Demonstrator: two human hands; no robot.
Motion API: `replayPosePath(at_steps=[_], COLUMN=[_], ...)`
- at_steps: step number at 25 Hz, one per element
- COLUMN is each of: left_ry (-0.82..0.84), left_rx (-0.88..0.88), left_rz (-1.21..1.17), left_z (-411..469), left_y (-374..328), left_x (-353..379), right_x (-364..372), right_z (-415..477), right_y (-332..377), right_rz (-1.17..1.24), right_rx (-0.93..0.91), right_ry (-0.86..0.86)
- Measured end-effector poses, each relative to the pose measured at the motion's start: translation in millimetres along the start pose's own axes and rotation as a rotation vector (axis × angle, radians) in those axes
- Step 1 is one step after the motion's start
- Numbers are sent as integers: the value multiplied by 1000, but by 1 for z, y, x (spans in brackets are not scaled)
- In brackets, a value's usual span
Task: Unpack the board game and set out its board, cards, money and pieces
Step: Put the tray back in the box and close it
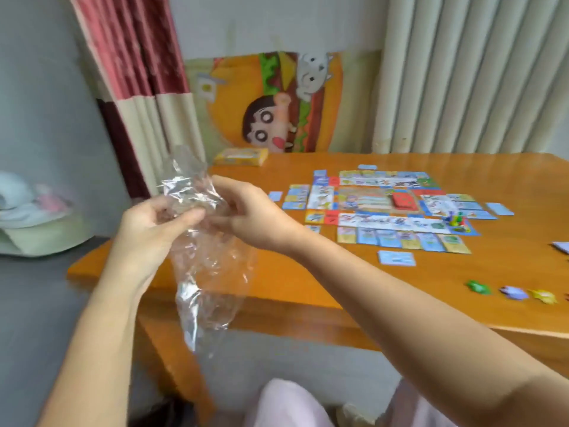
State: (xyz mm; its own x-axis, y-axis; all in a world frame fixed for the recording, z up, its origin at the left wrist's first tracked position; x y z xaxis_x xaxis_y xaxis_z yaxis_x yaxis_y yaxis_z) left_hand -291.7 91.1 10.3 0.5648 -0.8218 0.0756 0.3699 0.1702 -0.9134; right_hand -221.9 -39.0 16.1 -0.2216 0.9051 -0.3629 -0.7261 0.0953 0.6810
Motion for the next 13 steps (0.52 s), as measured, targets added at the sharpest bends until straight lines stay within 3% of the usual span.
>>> replayPosePath(at_steps=[3,6,13], left_ry=[22,77,-222], left_rx=[-78,-135,-305], left_rz=[89,255,452], left_z=[-2,-15,-26], left_y=[31,58,134], left_x=[-58,-98,-196], right_x=[57,104,222], right_z=[-9,-32,-75], right_y=[-19,-29,-68], right_rz=[243,292,191], right_rx=[151,276,394], right_ry=[189,275,386])
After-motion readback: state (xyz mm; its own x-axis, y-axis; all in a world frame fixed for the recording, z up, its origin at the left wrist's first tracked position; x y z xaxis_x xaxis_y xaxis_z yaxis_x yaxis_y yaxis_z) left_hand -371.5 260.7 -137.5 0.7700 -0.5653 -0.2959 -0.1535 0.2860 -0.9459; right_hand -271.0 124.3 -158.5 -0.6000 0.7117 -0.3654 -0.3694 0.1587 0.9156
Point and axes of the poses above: each hand's wrist, its own z-axis towards the middle knuckle, its own x-axis out of the palm, y = z × x, the point moved 3 cm from there along z, towards the middle knuckle, and after that the axes turned 13 degrees about -y, right-handed, at the moved point
